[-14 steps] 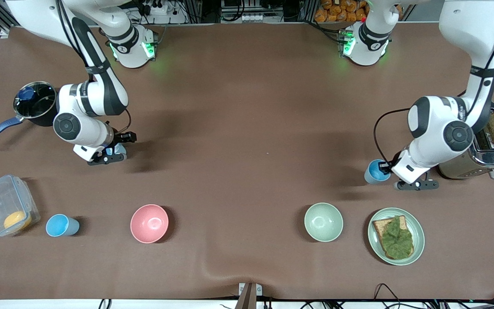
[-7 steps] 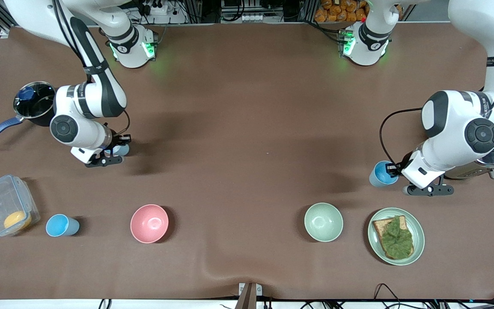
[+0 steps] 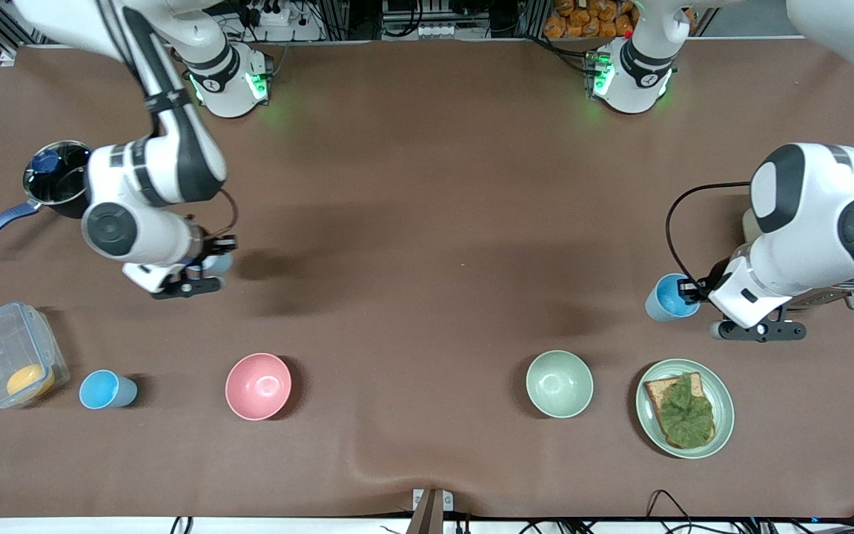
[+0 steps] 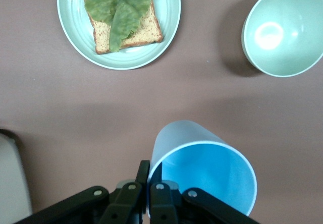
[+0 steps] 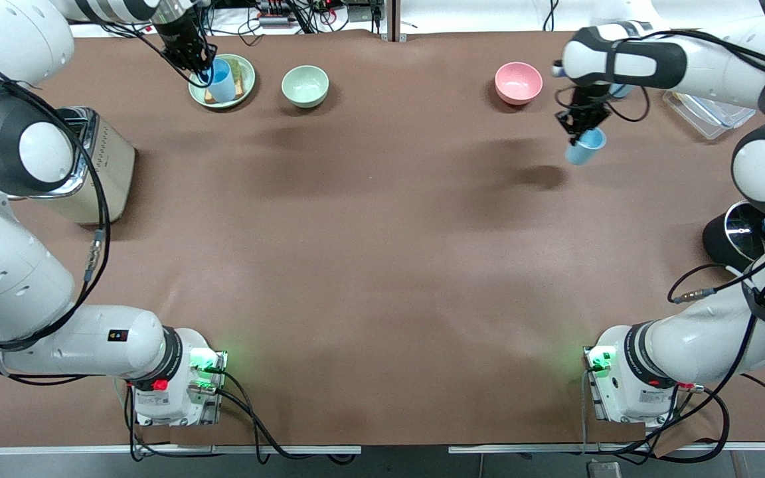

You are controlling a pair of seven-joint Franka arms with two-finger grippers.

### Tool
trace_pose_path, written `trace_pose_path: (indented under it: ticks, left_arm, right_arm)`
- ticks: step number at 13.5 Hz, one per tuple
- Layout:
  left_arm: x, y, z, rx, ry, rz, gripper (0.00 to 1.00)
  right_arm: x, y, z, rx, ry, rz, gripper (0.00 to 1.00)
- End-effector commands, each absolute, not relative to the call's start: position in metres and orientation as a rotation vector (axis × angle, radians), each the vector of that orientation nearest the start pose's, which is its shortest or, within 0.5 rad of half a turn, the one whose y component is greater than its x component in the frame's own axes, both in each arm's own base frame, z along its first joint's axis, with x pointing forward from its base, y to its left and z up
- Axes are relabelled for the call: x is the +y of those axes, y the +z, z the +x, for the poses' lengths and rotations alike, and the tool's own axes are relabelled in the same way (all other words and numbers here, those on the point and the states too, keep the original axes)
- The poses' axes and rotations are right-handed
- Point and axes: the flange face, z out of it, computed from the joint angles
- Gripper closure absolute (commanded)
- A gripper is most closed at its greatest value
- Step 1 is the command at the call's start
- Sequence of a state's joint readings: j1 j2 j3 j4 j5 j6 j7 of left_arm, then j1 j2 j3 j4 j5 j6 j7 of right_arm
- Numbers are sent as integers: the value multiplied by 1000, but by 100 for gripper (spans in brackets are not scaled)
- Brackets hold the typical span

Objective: Stack blue cups with both arms
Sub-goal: 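Carry the right gripper's cup to the table center and set it down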

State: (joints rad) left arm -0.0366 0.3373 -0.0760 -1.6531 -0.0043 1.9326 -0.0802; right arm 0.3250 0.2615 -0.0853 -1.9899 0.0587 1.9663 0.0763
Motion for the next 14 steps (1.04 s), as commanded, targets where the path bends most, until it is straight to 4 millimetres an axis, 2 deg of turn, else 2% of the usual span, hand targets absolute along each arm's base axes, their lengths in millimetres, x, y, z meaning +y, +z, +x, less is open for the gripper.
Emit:
trace_pose_path:
  ticks: [1, 4, 6, 7, 8, 10, 12, 14]
  left_arm:
    - [-79, 439, 647, 60, 104, -3171, 100]
    - [-85, 448, 647, 62, 113, -3179, 100]
    - [-89, 454, 644, 23, 112, -3179, 100]
    - [-97, 456, 642, 22, 113, -3183, 100]
    - [-103, 456, 641, -5, 121, -3184, 100]
    - [-111, 451, 638, -98, 144, -3181, 100]
    - [-114, 452, 635, -100, 168, -3178, 100]
    - [-117, 450, 634, -100, 176, -3177, 100]
  right_arm:
    - [218, 311, 549, -125, 449, -3088, 100]
    - [307, 302, 551, -36, 424, -3062, 100]
    - [356, 288, 554, 63, 444, -3020, 100]
    - [383, 277, 547, 69, 452, -3017, 100]
    - [402, 266, 542, 84, 458, -3027, 100]
    - [418, 256, 542, 149, 425, -3029, 100]
    - [431, 248, 536, 139, 398, -3029, 100]
    - [435, 243, 537, 143, 371, -3024, 100]
